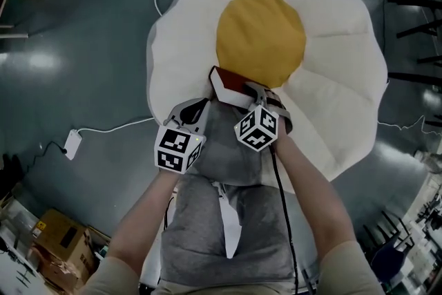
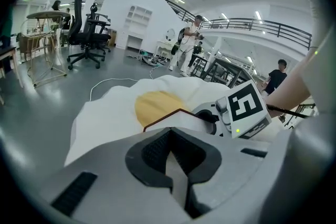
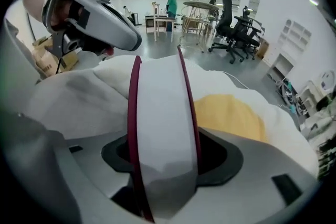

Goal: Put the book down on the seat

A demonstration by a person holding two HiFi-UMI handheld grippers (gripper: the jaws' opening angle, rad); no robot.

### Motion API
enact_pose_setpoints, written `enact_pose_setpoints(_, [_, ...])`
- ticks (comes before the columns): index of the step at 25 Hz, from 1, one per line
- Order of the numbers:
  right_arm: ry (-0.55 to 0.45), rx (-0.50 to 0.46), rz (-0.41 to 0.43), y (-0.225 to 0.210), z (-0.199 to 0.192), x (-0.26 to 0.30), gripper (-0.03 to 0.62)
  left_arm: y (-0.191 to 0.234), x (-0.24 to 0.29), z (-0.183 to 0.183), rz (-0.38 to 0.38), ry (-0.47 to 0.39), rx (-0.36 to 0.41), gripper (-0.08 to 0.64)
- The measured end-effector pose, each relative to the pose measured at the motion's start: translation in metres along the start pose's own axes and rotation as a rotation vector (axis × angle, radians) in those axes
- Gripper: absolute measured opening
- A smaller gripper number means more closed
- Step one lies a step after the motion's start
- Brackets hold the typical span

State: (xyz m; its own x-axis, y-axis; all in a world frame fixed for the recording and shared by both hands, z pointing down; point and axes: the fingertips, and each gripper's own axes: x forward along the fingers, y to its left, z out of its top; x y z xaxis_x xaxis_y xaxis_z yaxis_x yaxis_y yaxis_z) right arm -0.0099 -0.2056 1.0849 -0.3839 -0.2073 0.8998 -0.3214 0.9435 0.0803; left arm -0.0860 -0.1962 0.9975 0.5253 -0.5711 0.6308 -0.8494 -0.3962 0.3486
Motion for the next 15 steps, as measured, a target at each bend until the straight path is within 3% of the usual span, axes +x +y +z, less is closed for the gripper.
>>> enact_pose_setpoints(9, [-0.031, 0.153, 0.036, 0.011, 0.016, -0.061, 0.308, -0.023, -0.046, 0.038, -0.014, -0.042, -0.005, 0.003])
enact_pose_setpoints(12, [-0.050, 0.184, 0.007, 0.010, 0.025, -0.095, 0.308, -0.037, -0.069, 0.061, -0.019, -0.058, 0.002, 0.002])
enact_pose_setpoints(15, [-0.098, 0.280, -0.057, -0.005, 0.038, -0.142, 0.308, -0.056, -0.095, 0.093, -0.024, -0.081, 0.017, 0.003])
